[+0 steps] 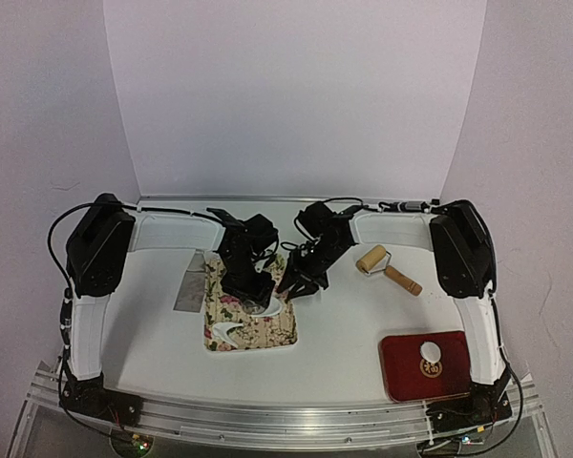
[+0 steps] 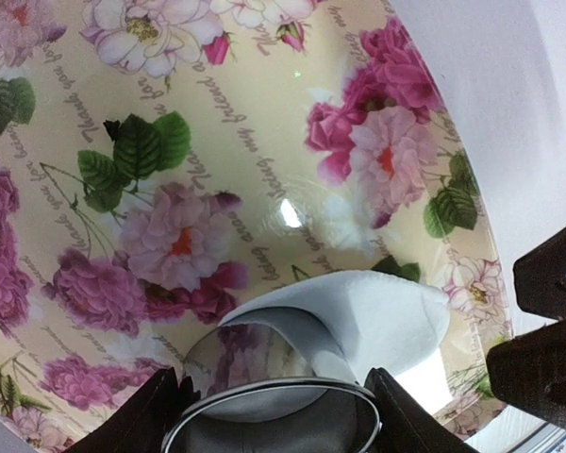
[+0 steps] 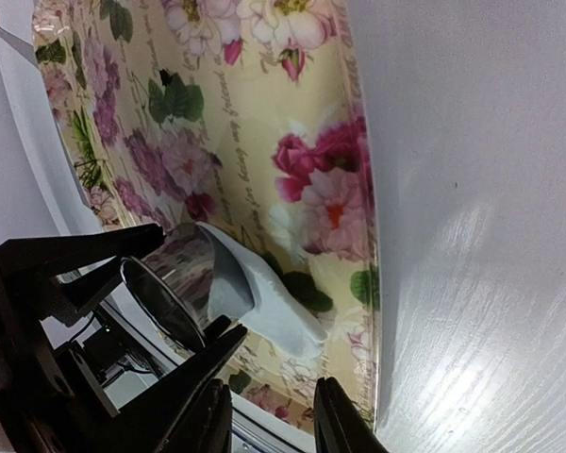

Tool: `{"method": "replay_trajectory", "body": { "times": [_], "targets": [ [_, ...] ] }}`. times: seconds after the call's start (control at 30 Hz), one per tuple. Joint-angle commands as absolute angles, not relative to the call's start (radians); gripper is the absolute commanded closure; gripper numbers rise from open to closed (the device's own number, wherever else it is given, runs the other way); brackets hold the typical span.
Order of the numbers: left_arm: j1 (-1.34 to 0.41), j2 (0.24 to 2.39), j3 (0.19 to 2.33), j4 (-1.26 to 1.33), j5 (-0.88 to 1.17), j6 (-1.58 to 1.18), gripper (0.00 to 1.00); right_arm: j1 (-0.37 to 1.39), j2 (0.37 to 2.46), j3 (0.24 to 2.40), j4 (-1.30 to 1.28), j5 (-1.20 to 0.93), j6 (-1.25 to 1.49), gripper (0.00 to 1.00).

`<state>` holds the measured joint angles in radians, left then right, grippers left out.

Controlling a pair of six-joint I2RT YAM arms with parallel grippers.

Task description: Roll out the dumpling wrappers from the dough

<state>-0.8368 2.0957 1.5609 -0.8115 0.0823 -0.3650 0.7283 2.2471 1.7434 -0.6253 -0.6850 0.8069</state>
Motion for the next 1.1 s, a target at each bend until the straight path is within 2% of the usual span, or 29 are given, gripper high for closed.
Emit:
{"method": "replay_trajectory", "body": {
  "times": [0.0, 0.57, 1.07],
  "targets": [
    [-0.834, 2.045, 1.543, -0.818, 0.08, -0.359, 0.36, 0.751, 2.231, 1.798, -0.615, -0.71, 0.815, 0.7],
    [-0.834, 2.029, 1.505, -0.798, 0.1, -0.368, 0.47, 0.771, 2.313, 1.776, -0.615, -0.648, 0.851, 0.67],
    [-0.822, 2.032, 1.485, -0.773, 0.13, -0.362, 0.49, 0.794, 2.417, 1.832, -0.601, -0.657, 0.831, 0.66]
  ]
}}
